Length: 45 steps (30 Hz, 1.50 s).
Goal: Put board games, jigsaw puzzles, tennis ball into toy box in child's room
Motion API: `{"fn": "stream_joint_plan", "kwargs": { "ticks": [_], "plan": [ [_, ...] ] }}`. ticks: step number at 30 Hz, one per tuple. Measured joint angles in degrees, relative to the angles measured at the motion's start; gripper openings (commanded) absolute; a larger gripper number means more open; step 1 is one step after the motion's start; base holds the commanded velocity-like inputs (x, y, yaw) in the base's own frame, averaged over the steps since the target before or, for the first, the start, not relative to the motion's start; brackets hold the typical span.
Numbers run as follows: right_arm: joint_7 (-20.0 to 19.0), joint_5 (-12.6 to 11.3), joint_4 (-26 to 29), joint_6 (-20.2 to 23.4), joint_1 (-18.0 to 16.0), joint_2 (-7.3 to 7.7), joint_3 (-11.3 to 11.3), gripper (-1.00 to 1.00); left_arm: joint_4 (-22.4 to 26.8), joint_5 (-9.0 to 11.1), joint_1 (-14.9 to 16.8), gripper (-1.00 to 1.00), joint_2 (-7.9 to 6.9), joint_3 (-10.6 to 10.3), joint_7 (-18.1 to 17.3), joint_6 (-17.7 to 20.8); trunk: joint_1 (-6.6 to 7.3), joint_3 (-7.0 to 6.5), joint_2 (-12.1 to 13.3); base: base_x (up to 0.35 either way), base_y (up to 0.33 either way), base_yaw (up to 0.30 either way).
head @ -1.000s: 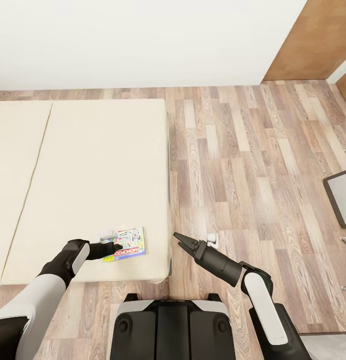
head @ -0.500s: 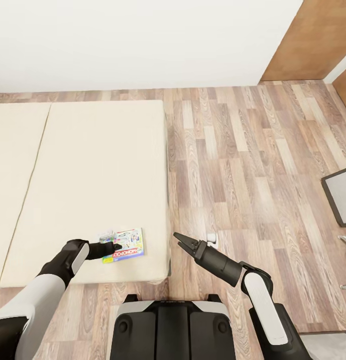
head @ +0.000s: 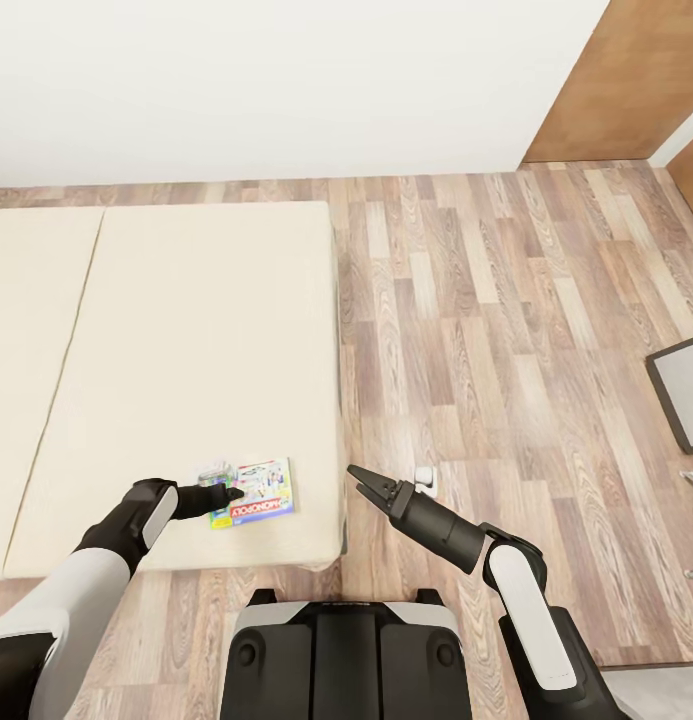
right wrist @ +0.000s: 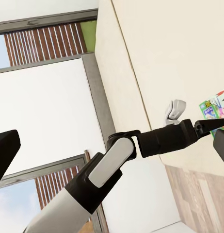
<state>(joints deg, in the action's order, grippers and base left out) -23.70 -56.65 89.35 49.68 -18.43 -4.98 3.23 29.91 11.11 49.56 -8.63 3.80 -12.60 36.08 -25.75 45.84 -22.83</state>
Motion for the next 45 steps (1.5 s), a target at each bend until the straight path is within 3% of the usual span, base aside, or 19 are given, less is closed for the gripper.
{"fn": "stream_joint_plan", "kwargs": {
  "ticks": [45],
  "plan": [
    [0.0,0.0,0.02,0.0,0.0,0.0,0.0,1.0,0.0,0.04,0.0,1.0,0.26,0.0,0.0,-0.09,0.0,0.0,0.0,0.054,0.001,0.0]
  ]
}}
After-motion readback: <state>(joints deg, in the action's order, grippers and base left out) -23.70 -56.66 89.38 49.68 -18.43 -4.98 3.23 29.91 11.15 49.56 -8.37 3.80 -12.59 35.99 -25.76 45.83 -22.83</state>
